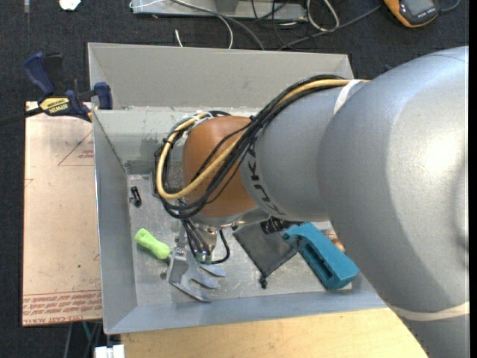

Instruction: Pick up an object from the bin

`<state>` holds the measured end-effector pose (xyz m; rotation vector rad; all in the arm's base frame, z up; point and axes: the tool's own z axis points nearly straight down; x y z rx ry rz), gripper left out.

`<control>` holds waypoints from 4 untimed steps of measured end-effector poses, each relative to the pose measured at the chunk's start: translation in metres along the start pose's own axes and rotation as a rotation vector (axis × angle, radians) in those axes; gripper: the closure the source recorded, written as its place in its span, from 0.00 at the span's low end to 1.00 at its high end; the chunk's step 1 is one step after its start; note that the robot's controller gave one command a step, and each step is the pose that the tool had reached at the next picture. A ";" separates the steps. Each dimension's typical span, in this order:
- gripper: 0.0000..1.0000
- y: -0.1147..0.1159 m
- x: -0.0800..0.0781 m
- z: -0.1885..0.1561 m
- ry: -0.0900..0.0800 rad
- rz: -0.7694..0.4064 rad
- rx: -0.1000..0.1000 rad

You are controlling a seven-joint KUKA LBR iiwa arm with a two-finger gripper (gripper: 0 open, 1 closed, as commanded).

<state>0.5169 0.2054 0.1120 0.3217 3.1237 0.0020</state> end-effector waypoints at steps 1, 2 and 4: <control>0.00 0.045 0.016 0.015 0.006 0.123 -0.003; 0.00 0.036 0.007 0.044 -0.001 0.237 -0.001; 1.00 0.018 0.008 0.042 0.003 0.287 -0.004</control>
Offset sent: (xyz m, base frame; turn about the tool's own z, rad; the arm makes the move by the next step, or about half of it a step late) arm 0.0012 0.0373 -0.0420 0.2386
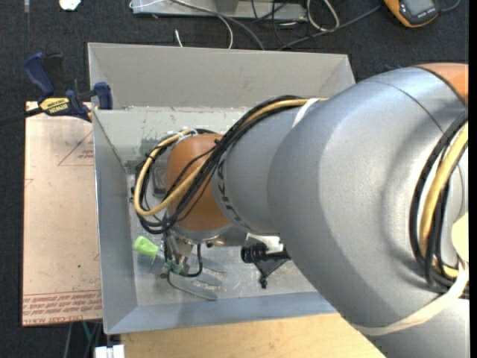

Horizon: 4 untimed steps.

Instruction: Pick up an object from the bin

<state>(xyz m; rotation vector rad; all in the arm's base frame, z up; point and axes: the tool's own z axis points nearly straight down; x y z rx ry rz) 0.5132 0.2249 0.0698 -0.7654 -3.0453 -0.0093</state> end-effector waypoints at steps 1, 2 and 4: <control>1.00 0.000 0.001 -0.007 0.002 0.000 0.001; 1.00 -0.001 0.002 -0.035 0.005 -0.002 0.005; 1.00 0.000 0.001 -0.088 0.003 -0.005 0.002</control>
Offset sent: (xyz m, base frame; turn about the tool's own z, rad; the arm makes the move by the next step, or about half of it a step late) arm -0.0005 0.0001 0.0650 0.0000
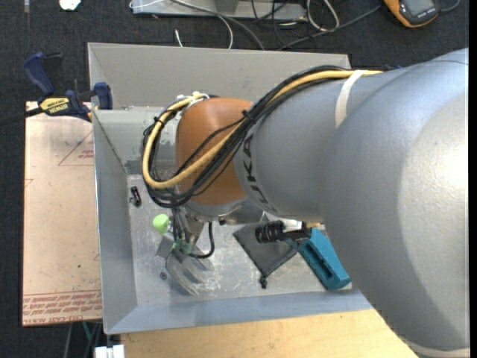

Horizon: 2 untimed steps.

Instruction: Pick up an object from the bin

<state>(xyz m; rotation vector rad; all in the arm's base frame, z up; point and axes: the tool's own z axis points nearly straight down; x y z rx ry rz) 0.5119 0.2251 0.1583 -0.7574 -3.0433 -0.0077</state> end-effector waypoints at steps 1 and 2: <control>1.00 0.001 0.000 -0.009 -0.001 -0.003 -0.002; 1.00 -0.001 0.002 -0.045 0.006 -0.004 0.006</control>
Offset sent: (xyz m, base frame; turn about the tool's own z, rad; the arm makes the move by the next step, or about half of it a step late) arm 0.0004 0.0006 0.0919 -0.0023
